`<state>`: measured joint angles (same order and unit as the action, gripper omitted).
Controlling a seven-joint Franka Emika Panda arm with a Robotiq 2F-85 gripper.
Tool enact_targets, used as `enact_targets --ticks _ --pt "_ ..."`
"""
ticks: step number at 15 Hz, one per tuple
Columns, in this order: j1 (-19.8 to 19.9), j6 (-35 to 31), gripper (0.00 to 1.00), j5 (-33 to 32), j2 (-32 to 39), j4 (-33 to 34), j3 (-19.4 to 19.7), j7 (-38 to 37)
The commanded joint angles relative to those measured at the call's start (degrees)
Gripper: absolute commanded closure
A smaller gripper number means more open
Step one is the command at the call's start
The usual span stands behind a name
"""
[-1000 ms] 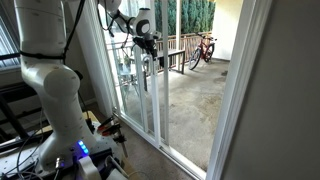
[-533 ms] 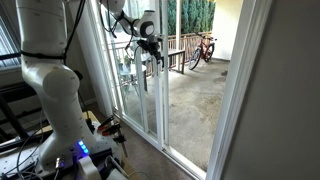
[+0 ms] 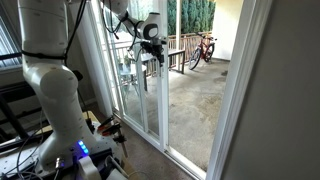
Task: Slide the glass door to the right.
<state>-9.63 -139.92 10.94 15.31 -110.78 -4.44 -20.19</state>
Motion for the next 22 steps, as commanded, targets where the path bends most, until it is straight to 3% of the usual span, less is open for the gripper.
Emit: enact_targets --ticks 1,12,22 --pt "5.0 2.8 0.0 2.3 -4.7 -5.4 1.4 6.8" --pt "9.6 7.6 0.0 0.9 -8.3 -5.8 5.0 10.3" --pt "12.8 7.8 0.0 2.3 -6.0 -3.9 6.9 14.1"
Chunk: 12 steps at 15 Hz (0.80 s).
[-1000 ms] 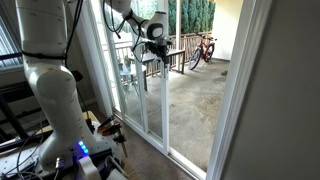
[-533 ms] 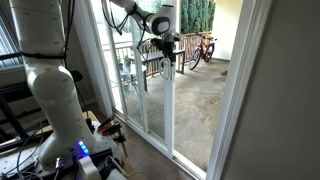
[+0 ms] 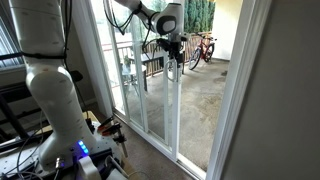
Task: Slide the glass door to the right.
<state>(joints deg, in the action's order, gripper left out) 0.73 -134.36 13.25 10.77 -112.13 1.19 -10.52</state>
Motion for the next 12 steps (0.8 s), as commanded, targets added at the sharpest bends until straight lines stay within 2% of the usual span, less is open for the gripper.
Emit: enact_targets --ticks 1,8,12 --pt "2.9 2.0 0.0 0.3 -1.8 -2.8 1.5 4.8" --pt "7.1 5.3 0.0 8.5 -3.2 -1.6 3.0 10.3" --pt "8.8 8.7 0.0 8.6 -4.6 -0.5 5.3 11.3"
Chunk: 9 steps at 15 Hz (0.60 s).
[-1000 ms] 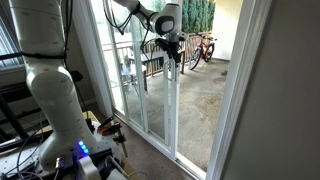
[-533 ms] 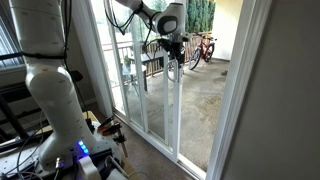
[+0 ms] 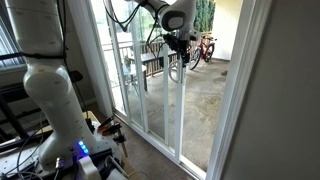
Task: Slide the glass door to the right.
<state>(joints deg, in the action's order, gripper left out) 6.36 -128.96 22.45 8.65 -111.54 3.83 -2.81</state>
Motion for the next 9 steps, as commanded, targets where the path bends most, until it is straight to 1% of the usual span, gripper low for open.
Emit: enact_targets --ticks 1,5,9 --pt "3.6 4.1 0.0 -1.0 -2.2 -0.2 3.4 3.9" --pt "4.2 3.2 0.0 -0.5 -1.3 0.2 4.4 3.8" --pt "4.0 3.1 0.0 -0.5 -1.2 0.2 4.2 3.8"
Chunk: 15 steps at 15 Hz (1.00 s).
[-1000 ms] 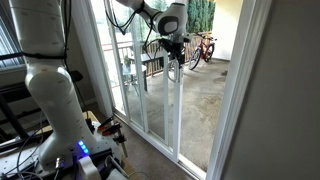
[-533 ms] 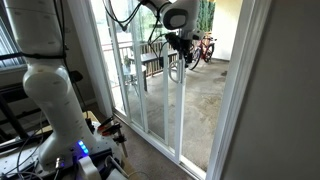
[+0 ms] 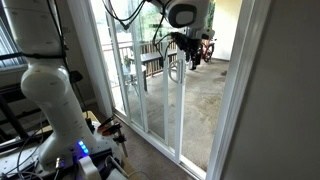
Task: Slide the glass door to the right.
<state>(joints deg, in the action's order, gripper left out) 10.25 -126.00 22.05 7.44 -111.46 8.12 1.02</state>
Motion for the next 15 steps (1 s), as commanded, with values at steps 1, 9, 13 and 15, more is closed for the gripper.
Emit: enact_targets --ticks 1,9,13,15 --pt "0.1 0.2 0.0 -0.1 0.0 0.1 -0.1 0.0" --pt "-8.6 -4.5 0.0 -0.1 3.5 -1.5 -7.0 -12.2" --pt "-10.2 1.7 0.0 -1.1 0.8 -4.8 -8.6 -9.9" --pt "-10.8 1.8 0.0 -1.9 0.4 -5.6 -8.8 -10.6"
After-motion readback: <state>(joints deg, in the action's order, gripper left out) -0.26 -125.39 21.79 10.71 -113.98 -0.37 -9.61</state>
